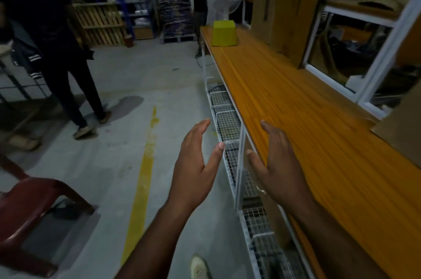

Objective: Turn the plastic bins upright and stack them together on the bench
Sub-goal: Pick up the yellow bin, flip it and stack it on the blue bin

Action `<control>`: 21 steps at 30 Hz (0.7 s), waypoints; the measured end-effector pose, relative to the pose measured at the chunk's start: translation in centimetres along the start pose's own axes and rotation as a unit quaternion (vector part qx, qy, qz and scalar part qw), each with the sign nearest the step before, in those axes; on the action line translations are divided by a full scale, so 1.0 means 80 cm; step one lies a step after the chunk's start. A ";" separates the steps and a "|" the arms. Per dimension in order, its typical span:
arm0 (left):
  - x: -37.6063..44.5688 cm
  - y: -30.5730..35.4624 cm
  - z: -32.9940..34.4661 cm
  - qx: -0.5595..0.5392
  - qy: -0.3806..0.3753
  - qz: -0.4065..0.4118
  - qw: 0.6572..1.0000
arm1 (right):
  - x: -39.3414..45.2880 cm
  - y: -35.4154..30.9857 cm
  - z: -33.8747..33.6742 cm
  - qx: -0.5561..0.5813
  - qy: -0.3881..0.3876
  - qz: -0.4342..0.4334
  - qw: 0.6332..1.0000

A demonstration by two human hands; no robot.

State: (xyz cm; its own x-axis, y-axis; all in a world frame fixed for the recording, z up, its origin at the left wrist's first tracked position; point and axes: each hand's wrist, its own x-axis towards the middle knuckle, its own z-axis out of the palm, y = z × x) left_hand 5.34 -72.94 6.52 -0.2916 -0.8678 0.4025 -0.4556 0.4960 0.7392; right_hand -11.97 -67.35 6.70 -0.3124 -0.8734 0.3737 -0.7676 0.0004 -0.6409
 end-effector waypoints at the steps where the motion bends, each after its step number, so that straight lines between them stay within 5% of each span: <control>1: 0.026 -0.015 -0.001 -0.002 -0.002 0.000 1.000 | 0.026 -0.001 0.014 -0.008 0.002 -0.002 1.000; 21: 0.487 -0.266 0.019 0.010 -0.056 0.010 0.998 | 0.484 0.035 0.267 -0.006 -0.004 0.014 1.000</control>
State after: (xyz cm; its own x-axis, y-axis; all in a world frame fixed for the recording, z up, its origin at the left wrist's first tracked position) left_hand 2.43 -117.25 5.67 -0.3932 -0.8490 0.3529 -0.4647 0.5147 0.7205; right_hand -14.23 -111.58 5.05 -0.3291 -0.8765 0.3512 -0.7659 0.0303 -0.6422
